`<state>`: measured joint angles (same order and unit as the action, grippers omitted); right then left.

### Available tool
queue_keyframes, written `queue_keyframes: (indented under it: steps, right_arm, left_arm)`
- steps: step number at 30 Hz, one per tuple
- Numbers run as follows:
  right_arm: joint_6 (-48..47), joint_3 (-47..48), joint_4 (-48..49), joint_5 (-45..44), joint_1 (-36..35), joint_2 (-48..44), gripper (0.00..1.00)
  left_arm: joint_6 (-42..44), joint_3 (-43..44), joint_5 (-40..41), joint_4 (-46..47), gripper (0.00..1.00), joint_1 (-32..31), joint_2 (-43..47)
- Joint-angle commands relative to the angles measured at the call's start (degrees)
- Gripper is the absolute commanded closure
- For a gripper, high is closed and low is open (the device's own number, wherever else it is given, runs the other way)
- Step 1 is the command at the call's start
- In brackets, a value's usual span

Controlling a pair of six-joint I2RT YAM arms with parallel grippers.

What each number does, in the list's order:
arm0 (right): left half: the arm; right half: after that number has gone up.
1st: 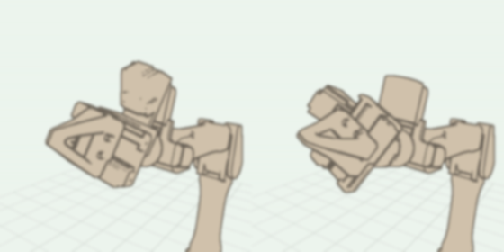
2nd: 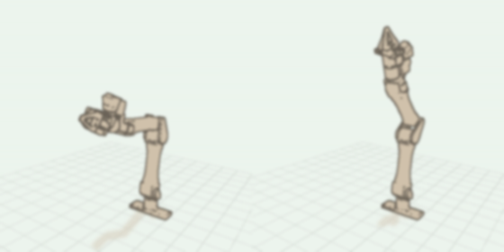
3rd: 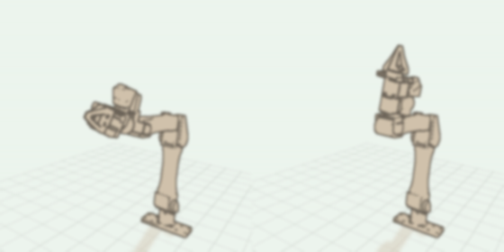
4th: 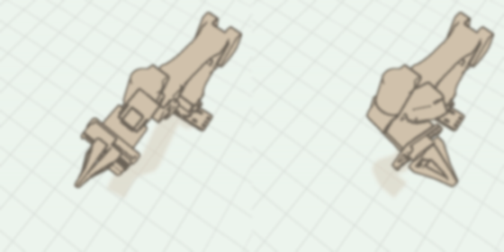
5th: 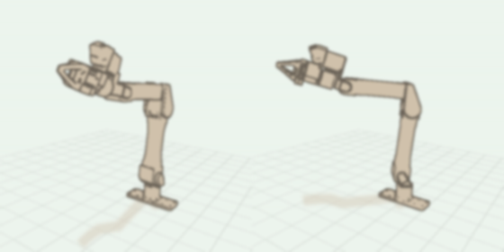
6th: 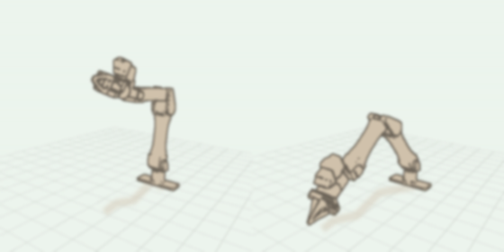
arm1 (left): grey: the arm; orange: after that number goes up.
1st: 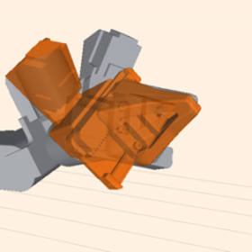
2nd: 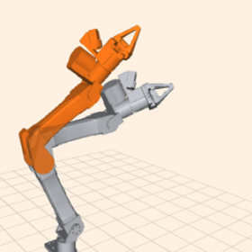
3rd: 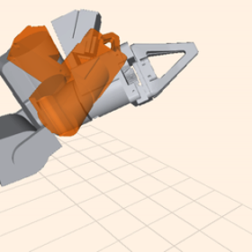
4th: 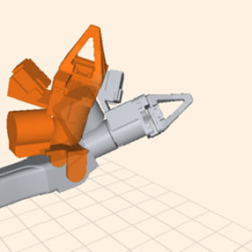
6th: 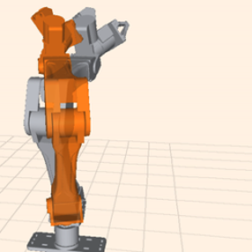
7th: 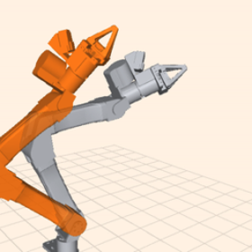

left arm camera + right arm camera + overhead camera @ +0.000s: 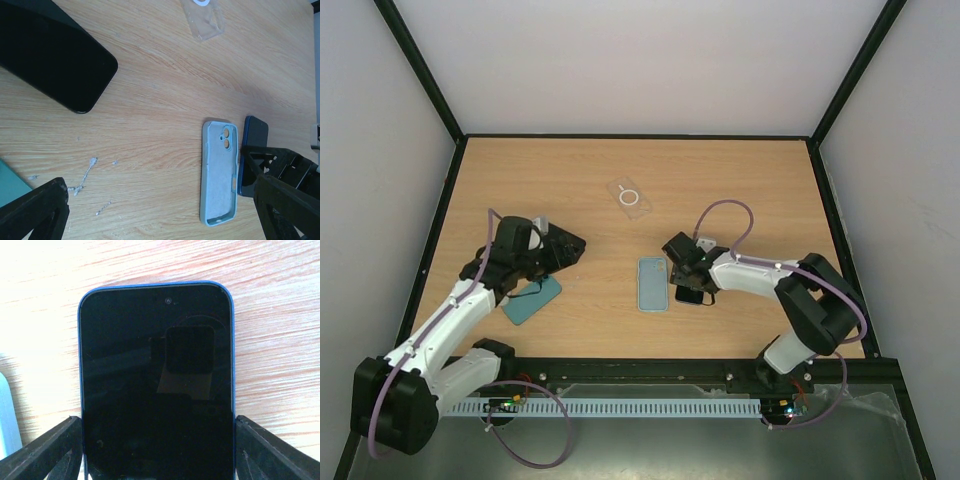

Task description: Put the phone into the phone case

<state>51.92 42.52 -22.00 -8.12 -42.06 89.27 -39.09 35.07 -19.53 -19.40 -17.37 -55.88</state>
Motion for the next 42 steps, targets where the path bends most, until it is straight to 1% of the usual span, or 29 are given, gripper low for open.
queue_keyframes:
  steps: [1,7,17,21,24,30,35,42]
  right_arm:
    - [0.37,-1.91,-4.46,1.06,-0.12,4.8,0.26]
    - [-1.37,-3.09,-1.25,3.92,-0.12,1.79,0.31]
    - [-2.7,-4.05,1.47,4.89,-0.76,-11.18,0.37]
    - [-2.29,-4.27,4.57,5.91,-1.07,-15.33,0.38]
    - [-2.38,-4.1,7.43,7.5,-1.22,-16.75,0.38]
    - [-1.44,-5.19,17.79,14.16,-2.49,-15.54,0.38]
    - [-1.92,-3.48,21.79,13.6,-5.23,-12.43,0.38]
    - [-1.63,-3.59,26.32,14.31,-7.59,-7.54,0.38]
  left_arm:
    - [-0.66,-1.23,-0.93,0.87,0.0,-0.29,0.34]
    - [-0.59,-1.53,-2.05,1.05,0.0,-0.4,0.03]
    - [-1.34,-3.22,-4.86,3.49,0.02,-0.66,-1.33]
    - [-2.04,-3.85,-5.8,4.5,0.03,-0.67,-1.42]
    - [-2.24,-3.92,-5.91,4.59,0.03,-0.73,-1.34]
    - [-1.74,-3.59,-5.35,3.69,0.03,-0.75,-1.06]
    - [-1.88,-3.69,-5.36,3.37,0.03,-0.67,-0.52]
    - [-1.41,-3.45,-4.66,1.91,0.03,-0.71,0.33]
